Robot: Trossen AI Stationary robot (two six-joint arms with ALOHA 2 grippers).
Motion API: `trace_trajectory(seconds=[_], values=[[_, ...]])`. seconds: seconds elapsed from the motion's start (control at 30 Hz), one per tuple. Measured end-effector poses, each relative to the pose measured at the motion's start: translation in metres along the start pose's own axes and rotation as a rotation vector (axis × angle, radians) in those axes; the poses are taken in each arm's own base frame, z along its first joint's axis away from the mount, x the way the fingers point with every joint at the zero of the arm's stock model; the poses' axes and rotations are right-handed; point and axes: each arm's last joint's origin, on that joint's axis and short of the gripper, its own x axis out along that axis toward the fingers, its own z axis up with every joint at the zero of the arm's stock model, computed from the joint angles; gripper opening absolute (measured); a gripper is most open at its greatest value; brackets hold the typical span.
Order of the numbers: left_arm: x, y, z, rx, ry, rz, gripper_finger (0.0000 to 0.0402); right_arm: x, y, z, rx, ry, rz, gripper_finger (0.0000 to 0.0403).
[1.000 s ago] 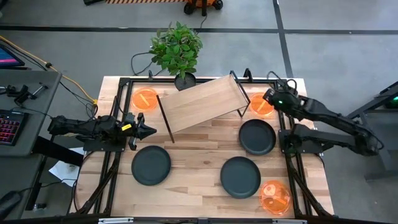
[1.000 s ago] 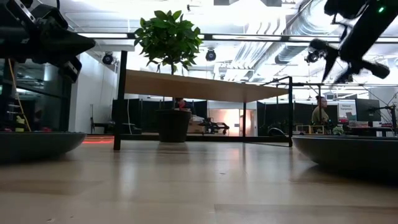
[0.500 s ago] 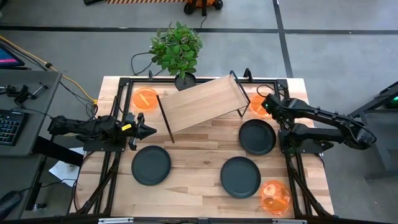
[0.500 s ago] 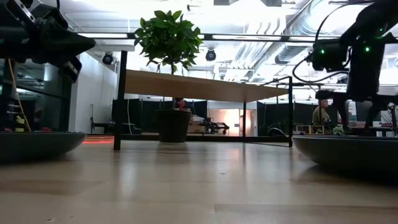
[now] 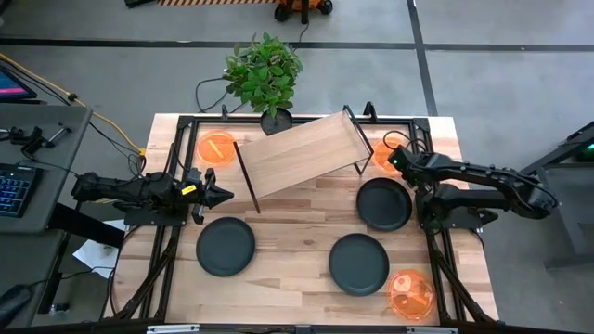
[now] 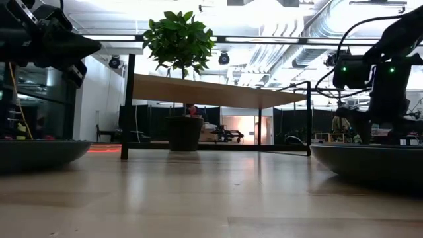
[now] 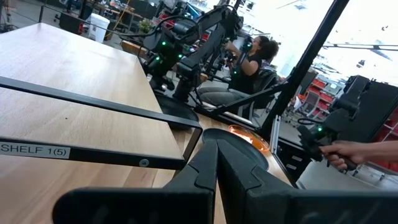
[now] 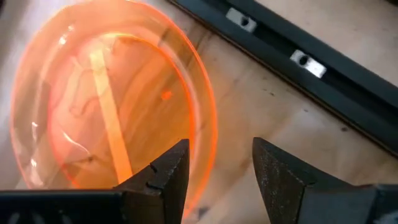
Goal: Place and stack plates onto a shelf
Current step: Put the top right orange plate on the shelf
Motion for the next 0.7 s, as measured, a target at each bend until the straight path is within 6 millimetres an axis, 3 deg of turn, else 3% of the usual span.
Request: trace_trajectory(seconds=[0.2, 0.6, 0.7], values=[[0.0, 0.0, 0.0, 0.0, 0.0, 0.0, 0.0001, 0.006, -0.001, -0.001, 0.023, -0.021, 0.051, 0.0137], [0.0, 0.0, 0.0, 0.0, 0.0, 0.0, 0.0001, 0.013, -0.012, -0.001, 0.053, -0.032, 0.051, 0.0015], [0.0, 0.0, 0.0, 0.0, 0.0, 0.0, 0.0001, 0.01, -0.011, 0.0, 0.053, -0.03, 0.09, 0.0006]])
